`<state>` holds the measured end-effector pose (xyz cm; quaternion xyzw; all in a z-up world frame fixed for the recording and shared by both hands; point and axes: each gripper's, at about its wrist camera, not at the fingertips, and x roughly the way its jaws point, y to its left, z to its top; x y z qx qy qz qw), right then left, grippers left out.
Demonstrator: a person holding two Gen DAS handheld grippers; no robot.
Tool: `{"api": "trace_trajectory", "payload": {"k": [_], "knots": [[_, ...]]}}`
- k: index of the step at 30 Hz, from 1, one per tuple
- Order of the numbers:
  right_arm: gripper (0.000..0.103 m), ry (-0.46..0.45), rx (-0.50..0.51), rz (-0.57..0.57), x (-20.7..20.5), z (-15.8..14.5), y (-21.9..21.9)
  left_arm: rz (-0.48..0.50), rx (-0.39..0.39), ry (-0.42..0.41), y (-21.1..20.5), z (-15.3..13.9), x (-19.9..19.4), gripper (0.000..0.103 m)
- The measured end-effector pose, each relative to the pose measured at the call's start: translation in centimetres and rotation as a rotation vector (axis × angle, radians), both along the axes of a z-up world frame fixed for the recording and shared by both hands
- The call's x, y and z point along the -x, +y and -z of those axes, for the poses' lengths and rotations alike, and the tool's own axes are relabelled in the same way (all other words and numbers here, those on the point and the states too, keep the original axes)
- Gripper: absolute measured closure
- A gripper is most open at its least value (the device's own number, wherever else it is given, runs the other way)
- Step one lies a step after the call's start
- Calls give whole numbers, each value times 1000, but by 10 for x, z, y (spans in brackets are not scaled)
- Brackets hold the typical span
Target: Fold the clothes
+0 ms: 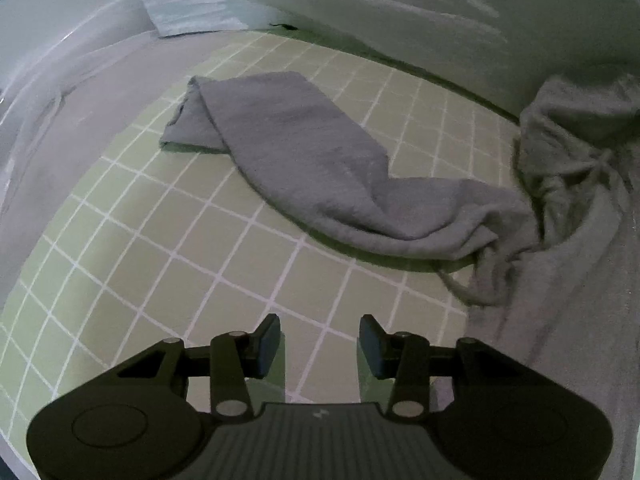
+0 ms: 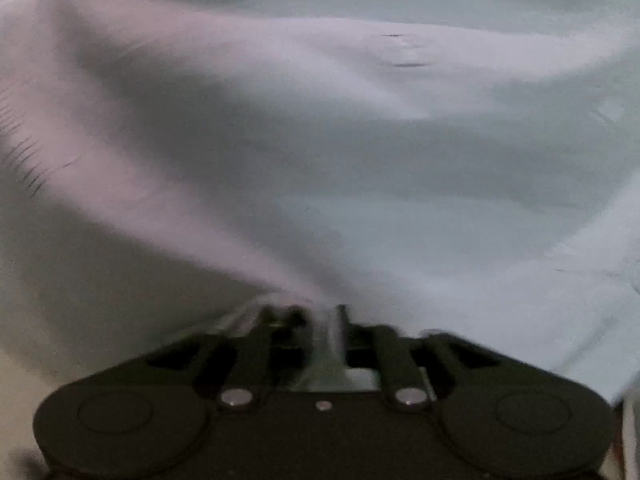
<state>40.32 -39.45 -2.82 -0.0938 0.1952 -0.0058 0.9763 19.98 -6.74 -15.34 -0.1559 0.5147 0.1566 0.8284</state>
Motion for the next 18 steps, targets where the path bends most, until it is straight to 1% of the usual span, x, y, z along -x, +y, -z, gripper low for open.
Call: {"api": "trace_trajectory", "payload": {"k": [1,4,5,6,9,13,16,18], "knots": [[34,9,-5,33,-2,0,-5,-9,-3,0,2,0,1,57],[37,122,89,28,22,30,-4,-39,-13,-3,8,-1,6,52],[36,155,110,26,34,41,-4,-49,-15,-9,11,-2,8,49],[35,183,107,24,50,51,-5,-60,-13,-14,15,-2,10,49],[29,299,38,49,96,79,-13,-95,1,-22,29,-4,11,49],[27,448,-25,108,142,111,-18,-101,9,-37,50,-4,0,49],[24,522,-59,142,174,128,-26,-85,3,-52,66,-3,-19,48],[23,557,-83,169,186,134,-30,-81,-1,-63,77,0,-36,48]]}}
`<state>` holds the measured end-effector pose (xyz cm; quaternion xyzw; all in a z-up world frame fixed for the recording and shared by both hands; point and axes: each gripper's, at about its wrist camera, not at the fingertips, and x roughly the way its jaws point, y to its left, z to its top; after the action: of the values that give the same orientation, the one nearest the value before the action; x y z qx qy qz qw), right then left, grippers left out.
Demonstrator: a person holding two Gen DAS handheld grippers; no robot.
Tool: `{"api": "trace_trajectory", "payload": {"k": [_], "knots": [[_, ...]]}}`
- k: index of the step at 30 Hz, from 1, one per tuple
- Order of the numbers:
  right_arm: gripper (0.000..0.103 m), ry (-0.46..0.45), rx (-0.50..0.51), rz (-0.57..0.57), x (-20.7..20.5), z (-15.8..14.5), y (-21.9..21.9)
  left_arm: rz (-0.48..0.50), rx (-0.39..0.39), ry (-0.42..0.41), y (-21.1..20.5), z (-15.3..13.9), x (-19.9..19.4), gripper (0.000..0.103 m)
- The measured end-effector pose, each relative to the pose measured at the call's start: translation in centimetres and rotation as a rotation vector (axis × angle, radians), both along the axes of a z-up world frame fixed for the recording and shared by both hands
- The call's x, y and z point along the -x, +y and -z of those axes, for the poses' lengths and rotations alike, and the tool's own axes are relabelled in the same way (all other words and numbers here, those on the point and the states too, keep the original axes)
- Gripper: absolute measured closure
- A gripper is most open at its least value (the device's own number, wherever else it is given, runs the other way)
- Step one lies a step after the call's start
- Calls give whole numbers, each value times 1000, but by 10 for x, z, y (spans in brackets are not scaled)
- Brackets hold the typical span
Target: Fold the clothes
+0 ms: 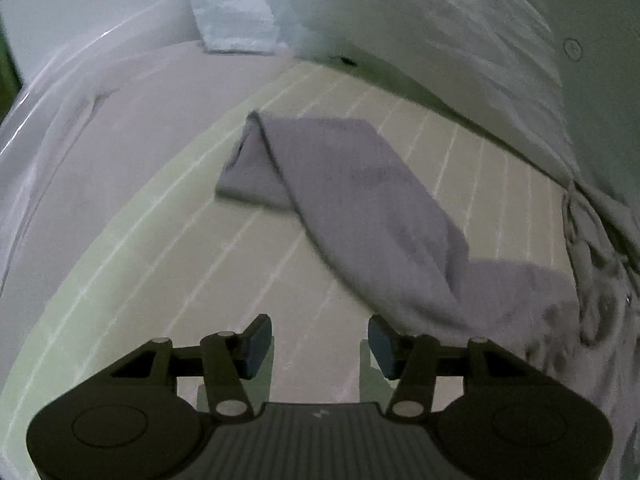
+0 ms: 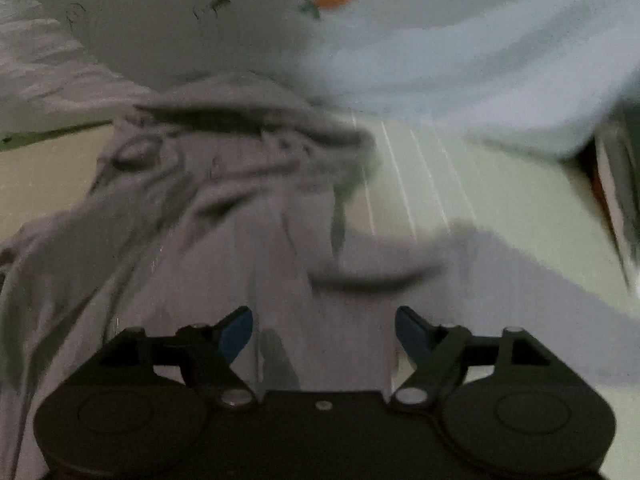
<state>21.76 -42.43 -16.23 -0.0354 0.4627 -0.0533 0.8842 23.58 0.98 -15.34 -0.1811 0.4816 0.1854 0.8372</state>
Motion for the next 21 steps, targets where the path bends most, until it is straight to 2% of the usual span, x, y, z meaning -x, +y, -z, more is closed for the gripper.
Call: {"api": "trace_trajectory", "payload": {"k": [5,11,13,14,15,19,21], "knots": [[22,37,11,59,16,1,0,-17,0,-14,22,10,-40,48],[22,53,19,122,35,-4,-6,-16,-51,-4,28,16,-71,50],[22,58,21,129,42,-5,-5,13,-62,-8,24,15,-72,66],[22,61,21,129,45,-4,-5,26,-62,-15,21,14,-70,89],[22,64,18,129,48,-4,-4,38,-56,-28,18,11,-67,96],[22,74,-9,119,59,-3,-4,100,-56,-86,-8,-9,-43,98],[22,75,-11,97,64,-4,-3,165,-70,-111,-31,-20,-26,98]]}}
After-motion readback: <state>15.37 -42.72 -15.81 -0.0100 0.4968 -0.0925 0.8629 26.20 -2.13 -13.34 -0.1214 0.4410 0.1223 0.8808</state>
